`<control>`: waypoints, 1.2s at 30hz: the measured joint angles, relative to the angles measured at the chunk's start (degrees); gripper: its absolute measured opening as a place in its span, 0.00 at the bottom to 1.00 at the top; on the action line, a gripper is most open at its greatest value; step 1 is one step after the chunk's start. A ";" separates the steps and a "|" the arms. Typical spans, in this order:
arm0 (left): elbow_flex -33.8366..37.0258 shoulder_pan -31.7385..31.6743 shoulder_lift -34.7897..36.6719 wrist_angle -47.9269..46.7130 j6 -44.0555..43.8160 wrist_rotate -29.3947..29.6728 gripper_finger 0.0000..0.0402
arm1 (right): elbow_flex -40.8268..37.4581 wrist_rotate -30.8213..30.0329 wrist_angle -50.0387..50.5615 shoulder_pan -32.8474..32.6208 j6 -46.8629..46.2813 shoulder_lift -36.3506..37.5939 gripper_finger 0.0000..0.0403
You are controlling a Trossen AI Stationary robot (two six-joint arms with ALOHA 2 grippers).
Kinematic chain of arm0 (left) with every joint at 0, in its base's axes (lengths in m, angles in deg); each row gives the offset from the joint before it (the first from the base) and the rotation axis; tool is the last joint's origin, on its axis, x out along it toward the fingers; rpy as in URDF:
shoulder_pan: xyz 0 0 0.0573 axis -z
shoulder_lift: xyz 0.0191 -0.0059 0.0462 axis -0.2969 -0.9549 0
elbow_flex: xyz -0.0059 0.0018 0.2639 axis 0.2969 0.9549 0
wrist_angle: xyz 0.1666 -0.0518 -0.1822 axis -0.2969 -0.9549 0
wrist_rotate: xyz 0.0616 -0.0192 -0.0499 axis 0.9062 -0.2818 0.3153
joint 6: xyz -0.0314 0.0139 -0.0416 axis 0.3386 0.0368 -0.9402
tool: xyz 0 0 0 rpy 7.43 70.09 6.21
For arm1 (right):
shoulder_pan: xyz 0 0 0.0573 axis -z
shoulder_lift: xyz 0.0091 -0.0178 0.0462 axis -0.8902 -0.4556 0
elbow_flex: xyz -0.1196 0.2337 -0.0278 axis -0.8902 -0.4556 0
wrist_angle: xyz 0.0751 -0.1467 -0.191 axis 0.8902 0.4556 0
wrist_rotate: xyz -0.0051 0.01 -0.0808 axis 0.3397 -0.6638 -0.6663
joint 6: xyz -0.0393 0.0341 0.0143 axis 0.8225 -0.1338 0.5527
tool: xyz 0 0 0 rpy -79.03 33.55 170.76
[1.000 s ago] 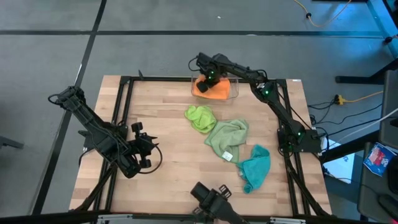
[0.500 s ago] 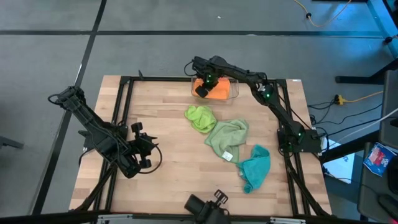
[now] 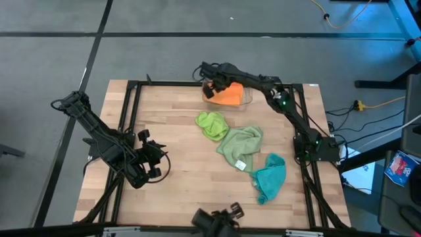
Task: Fold microfiber towels
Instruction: Put the orange microfiber towel into the transparent bin, then fold the light green microfiber towel
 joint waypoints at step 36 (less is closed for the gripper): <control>4.74 -0.09 0.00 -0.35 0.17 0.02 0.26 | -1.56 12.23 9.54 -0.31 17.92 -0.28 0.11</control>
